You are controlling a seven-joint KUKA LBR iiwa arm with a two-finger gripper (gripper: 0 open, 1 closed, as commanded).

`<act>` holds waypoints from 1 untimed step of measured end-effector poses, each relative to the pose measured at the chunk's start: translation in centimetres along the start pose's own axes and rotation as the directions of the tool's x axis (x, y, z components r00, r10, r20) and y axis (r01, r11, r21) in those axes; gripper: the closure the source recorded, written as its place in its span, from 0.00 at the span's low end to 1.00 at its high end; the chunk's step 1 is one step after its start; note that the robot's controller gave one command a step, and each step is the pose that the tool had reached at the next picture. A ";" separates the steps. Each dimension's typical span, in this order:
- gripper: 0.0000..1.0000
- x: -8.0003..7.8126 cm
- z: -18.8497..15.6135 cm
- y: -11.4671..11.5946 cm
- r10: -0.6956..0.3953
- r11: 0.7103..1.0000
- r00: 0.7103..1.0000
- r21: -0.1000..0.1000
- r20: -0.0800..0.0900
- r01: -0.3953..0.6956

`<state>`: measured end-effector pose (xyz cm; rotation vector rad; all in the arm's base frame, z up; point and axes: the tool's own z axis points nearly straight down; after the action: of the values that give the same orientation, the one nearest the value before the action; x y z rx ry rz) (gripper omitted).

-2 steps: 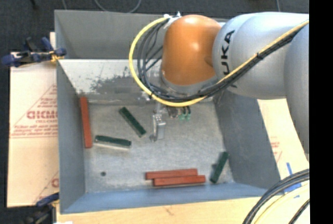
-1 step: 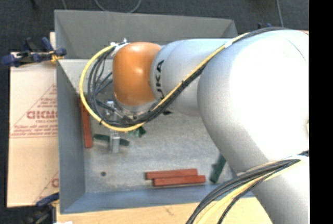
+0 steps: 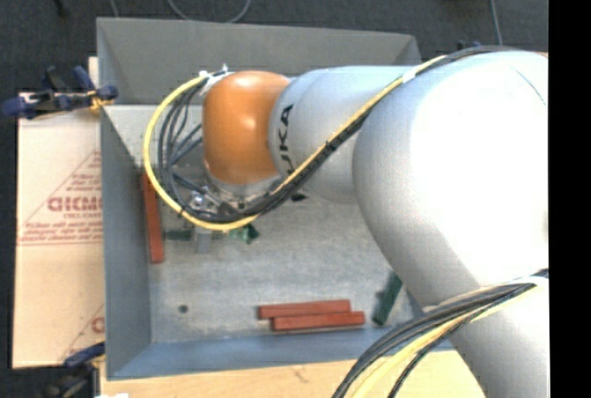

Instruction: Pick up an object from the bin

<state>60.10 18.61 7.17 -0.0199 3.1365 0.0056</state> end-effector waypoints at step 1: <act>1.00 -3.5 -6.8 0.3 0.028 1.000 1.000 -0.001 0.007 -0.028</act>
Offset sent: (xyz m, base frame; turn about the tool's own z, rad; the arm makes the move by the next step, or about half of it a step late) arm 0.0308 0.0023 0.0620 0.0318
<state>63.57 18.91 13.97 0.0238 3.1295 0.0069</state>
